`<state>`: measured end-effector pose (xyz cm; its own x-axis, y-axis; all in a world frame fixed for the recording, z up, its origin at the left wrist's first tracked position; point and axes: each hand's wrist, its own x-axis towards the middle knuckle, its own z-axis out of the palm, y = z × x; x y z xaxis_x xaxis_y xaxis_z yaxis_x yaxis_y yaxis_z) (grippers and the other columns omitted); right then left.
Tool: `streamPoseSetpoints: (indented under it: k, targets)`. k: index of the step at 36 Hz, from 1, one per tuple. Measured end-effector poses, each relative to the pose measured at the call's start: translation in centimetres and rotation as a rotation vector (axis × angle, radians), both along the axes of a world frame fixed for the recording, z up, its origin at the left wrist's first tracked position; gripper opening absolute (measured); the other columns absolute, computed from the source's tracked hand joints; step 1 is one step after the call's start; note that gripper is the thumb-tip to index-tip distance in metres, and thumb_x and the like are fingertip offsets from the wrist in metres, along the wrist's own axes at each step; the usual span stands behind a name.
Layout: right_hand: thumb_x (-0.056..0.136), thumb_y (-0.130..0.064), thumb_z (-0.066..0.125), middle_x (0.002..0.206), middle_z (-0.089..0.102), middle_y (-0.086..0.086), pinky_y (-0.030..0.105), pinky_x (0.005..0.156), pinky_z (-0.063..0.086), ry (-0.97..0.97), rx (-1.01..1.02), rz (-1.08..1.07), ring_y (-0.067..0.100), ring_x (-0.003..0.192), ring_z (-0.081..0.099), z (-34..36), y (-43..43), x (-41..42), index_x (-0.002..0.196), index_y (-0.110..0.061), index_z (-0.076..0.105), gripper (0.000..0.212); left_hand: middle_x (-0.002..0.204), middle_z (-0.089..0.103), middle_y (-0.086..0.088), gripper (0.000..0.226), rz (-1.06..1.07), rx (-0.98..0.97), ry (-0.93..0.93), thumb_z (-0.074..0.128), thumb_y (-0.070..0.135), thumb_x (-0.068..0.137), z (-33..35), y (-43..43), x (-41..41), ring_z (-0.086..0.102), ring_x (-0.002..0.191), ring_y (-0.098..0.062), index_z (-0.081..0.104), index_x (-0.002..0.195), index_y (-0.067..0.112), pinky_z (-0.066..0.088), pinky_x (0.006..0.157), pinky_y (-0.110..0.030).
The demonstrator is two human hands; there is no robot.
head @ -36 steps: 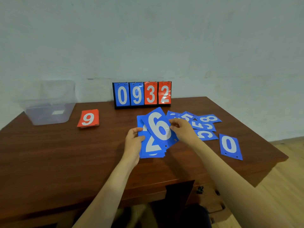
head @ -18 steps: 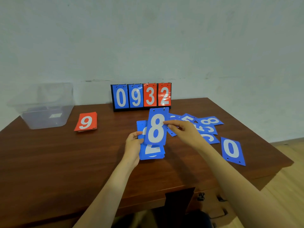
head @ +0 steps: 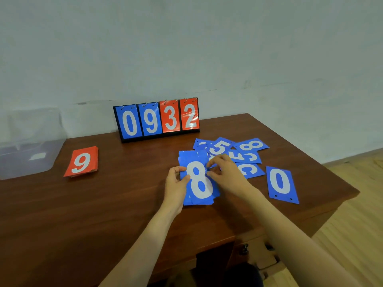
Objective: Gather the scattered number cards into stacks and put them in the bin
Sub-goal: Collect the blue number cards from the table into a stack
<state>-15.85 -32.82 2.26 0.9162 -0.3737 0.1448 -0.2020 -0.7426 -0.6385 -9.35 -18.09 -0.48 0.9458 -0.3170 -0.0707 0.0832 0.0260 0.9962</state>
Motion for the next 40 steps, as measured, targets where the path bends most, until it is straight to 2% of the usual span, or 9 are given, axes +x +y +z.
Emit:
streamPoseSetpoints:
  k: [4, 9, 13, 16, 25, 29, 32, 35, 40]
  targets:
    - [0.093, -0.031, 0.056, 0.142, 0.037, 0.011, 0.037, 0.100, 0.040, 0.203, -0.104, -0.253, 0.029, 0.125, 0.043, -0.9, -3.5, -0.1, 0.136, -0.009, 0.040, 0.051, 0.119, 0.057, -0.003, 0.015, 0.019, 0.020, 0.074, 0.054, 0.006, 0.094, -0.5, -1.3, -0.1, 0.062, 0.098, -0.016, 0.054, 0.101, 0.020, 0.056, 0.076, -0.043]
    - [0.086, -0.058, 0.055, 0.142, 0.037, 0.018, 0.041, 0.105, 0.038, 0.523, -0.153, -0.314, 0.034, 0.131, 0.035, -3.1, -5.7, 0.3, 0.135, -0.001, 0.038, 0.077, 0.120, 0.057, -0.002, 0.016, 0.038, 0.028, 0.127, 0.054, 0.009, 0.094, -1.1, -1.8, 0.0, 0.065, 0.094, -0.017, 0.054, 0.105, 0.020, 0.058, 0.062, -0.031]
    - [0.089, -0.050, 0.054, 0.113, 0.054, 0.013, 0.034, 0.084, 0.047, 0.518, -0.235, -0.256, 0.027, 0.105, 0.054, -3.1, -5.6, 1.0, 0.102, -0.008, 0.052, 0.044, 0.121, 0.056, -0.002, 0.016, 0.062, 0.048, 0.142, 0.055, 0.010, 0.094, -1.1, -1.6, 0.3, 0.065, 0.092, -0.016, 0.054, 0.106, 0.020, 0.057, 0.058, -0.029]
    - [0.092, -0.034, 0.053, 0.093, 0.057, 0.009, 0.029, 0.067, 0.044, 0.528, -0.303, -0.192, 0.022, 0.081, 0.055, -2.4, -4.8, 1.2, 0.098, -0.007, 0.056, 0.027, 0.123, 0.057, -0.003, 0.016, 0.071, 0.058, 0.144, 0.056, 0.011, 0.093, -1.1, -1.3, 0.4, 0.065, 0.095, -0.019, 0.053, 0.103, 0.022, 0.058, 0.060, -0.030]
    - [0.098, -0.015, 0.040, 0.114, 0.064, 0.009, 0.033, 0.076, 0.051, 0.239, -0.180, -0.213, 0.025, 0.094, 0.062, -0.3, -3.3, 0.5, 0.119, -0.013, 0.061, 0.030, 0.123, 0.056, -0.003, 0.017, 0.106, 0.083, 0.115, 0.054, 0.009, 0.094, -0.5, 1.1, 0.5, 0.065, 0.097, -0.022, 0.053, 0.103, 0.023, 0.059, 0.067, -0.037]
    - [0.097, -0.016, 0.043, 0.090, 0.060, 0.003, 0.022, 0.056, 0.043, -0.011, -0.023, -0.206, 0.015, 0.070, 0.054, 3.6, -2.0, -0.3, 0.107, -0.014, 0.065, 0.024, 0.116, 0.054, 0.000, 0.019, 0.110, 0.102, 0.062, 0.051, 0.005, 0.095, 0.1, 2.7, 0.2, 0.063, 0.095, -0.019, 0.053, 0.103, 0.023, 0.057, 0.069, -0.040]
    - [0.096, -0.016, 0.045, 0.087, 0.060, -0.002, 0.021, 0.056, 0.043, -0.120, 0.064, -0.145, 0.016, 0.079, 0.056, 6.7, -1.2, -1.0, 0.091, -0.019, 0.062, 0.018, 0.105, 0.055, 0.001, 0.024, 0.105, 0.109, 0.015, 0.045, -0.001, 0.093, 0.6, 3.7, -0.3, 0.057, 0.078, -0.012, 0.053, 0.103, 0.020, 0.052, 0.066, -0.037]
    - [0.097, -0.016, 0.047, 0.095, 0.063, 0.002, 0.032, 0.071, 0.052, -0.104, 0.258, -0.053, 0.021, 0.094, 0.061, 8.2, -0.6, -1.5, 0.091, -0.016, 0.062, 0.016, 0.100, 0.055, 0.001, 0.026, 0.077, 0.115, -0.017, 0.043, -0.003, 0.091, 1.1, 4.5, -1.1, 0.054, 0.075, -0.012, 0.053, 0.104, 0.017, 0.044, 0.058, -0.026]
    - [0.093, -0.021, 0.059, 0.099, 0.063, -0.003, 0.018, 0.063, 0.048, 0.008, 0.215, 0.032, 0.012, 0.096, 0.059, 7.4, 0.9, -1.9, 0.097, -0.015, 0.064, 0.009, 0.100, 0.058, 0.002, 0.025, 0.001, 0.038, 0.025, 0.044, -0.004, 0.091, 2.0, 4.7, -3.0, 0.059, 0.073, -0.013, 0.055, 0.104, 0.014, 0.047, 0.050, -0.023]
